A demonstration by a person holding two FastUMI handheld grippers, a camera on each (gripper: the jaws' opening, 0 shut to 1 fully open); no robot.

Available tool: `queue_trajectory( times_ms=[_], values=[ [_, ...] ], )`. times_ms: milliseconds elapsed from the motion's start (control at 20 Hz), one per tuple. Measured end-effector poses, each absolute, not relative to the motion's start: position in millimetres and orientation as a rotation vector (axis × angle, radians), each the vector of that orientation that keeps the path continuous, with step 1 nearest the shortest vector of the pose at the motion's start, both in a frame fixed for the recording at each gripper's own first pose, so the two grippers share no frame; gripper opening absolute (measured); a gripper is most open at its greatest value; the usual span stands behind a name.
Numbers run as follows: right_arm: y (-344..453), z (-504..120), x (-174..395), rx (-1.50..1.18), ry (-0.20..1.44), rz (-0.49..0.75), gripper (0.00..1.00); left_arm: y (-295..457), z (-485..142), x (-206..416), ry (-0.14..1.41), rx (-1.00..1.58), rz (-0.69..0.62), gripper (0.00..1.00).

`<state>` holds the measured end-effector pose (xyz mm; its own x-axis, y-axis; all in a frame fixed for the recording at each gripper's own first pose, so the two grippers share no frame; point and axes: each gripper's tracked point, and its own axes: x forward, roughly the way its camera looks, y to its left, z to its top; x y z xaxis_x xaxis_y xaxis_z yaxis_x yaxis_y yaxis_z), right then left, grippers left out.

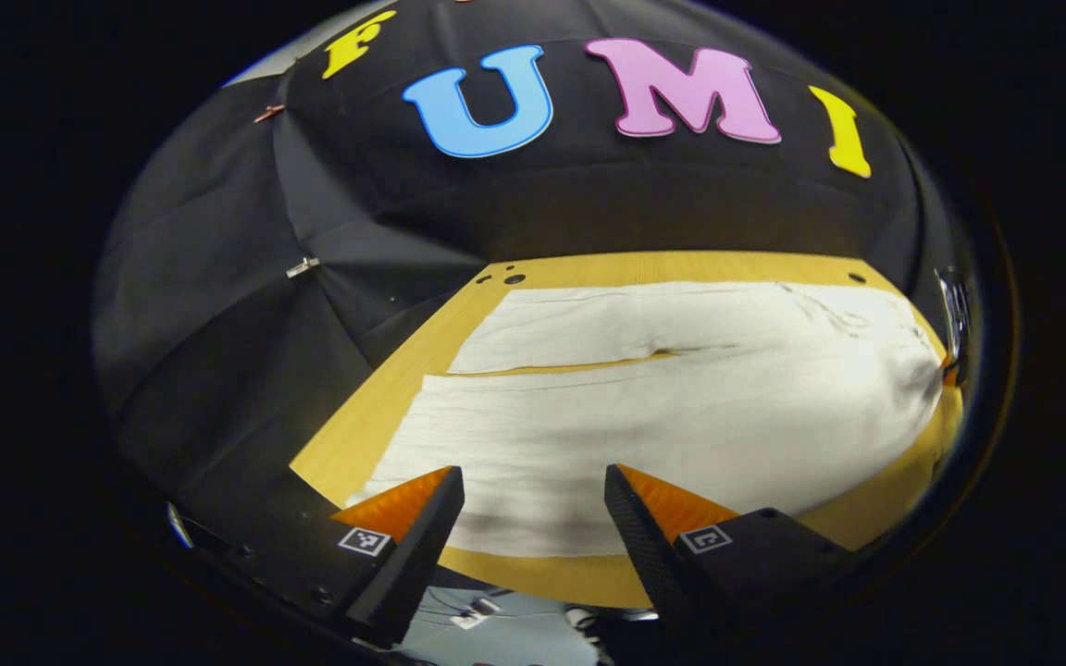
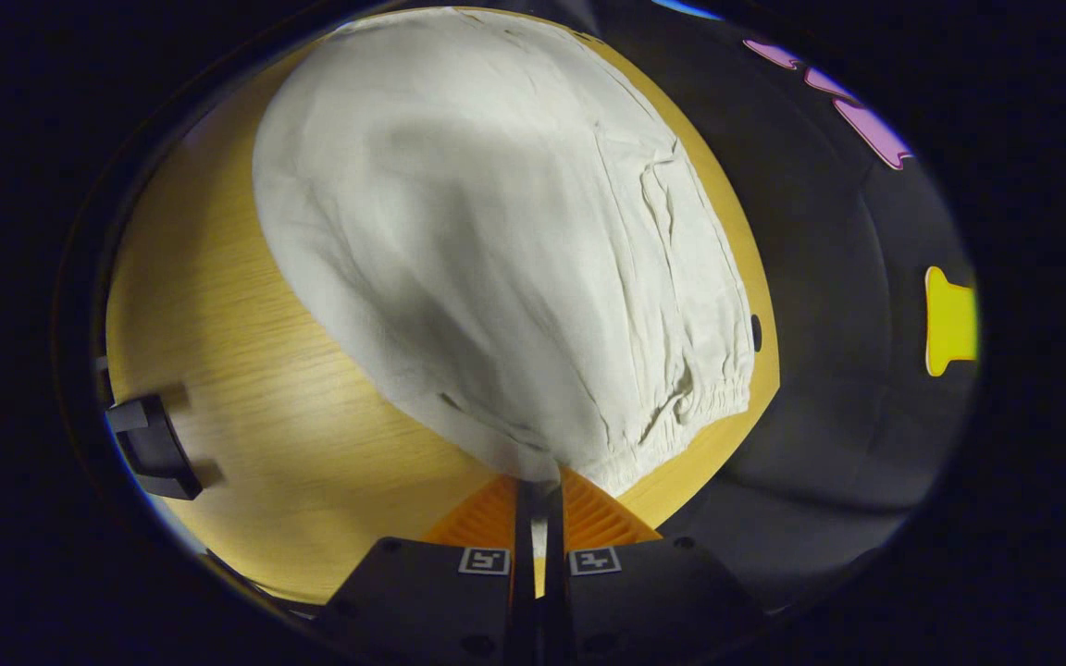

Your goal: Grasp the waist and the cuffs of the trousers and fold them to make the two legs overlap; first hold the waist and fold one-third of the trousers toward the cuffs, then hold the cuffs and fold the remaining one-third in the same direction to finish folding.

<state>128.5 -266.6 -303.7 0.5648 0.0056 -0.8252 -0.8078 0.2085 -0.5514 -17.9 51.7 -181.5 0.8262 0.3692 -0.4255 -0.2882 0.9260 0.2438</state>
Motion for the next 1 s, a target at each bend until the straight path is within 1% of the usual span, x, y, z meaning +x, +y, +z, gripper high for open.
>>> queue_trajectory(
  times_ms=[50,100,250,500,650,750,950,1000],
  values=[
    [-266,-303,128,-1.234,0.814,0.671,0.08,68,-186,-20,0.508,0.236,0.338,0.97],
    [-266,-301,127,-1.24,0.821,0.672,0.05,84,-192,-23,0.527,0.298,0.318,0.97],
    [-265,-302,126,-1.264,0.839,0.678,0.05,128,-207,-32,0.598,0.467,0.256,0.98],
    [-264,-301,126,-1.348,0.83,0.671,0.05,186,-249,-44,0.724,0.751,0.1,0.97],
    [-265,-301,126,-1.369,0.85,0.653,0.05,205,-266,-44,0.768,0.848,0.024,0.96],
    [-264,-301,126,-1.411,0.84,0.654,0.05,206,-279,-45,0.798,0.885,-0.064,0.97],
    [-264,-301,126,-1.453,0.839,0.651,0.05,207,-285,-39,0.787,1.067,-0.216,0.95],
    [-265,-302,127,-1.453,0.839,0.65,0.05,207,-284,-35,0.786,1.102,-0.253,0.93]
  ],
)
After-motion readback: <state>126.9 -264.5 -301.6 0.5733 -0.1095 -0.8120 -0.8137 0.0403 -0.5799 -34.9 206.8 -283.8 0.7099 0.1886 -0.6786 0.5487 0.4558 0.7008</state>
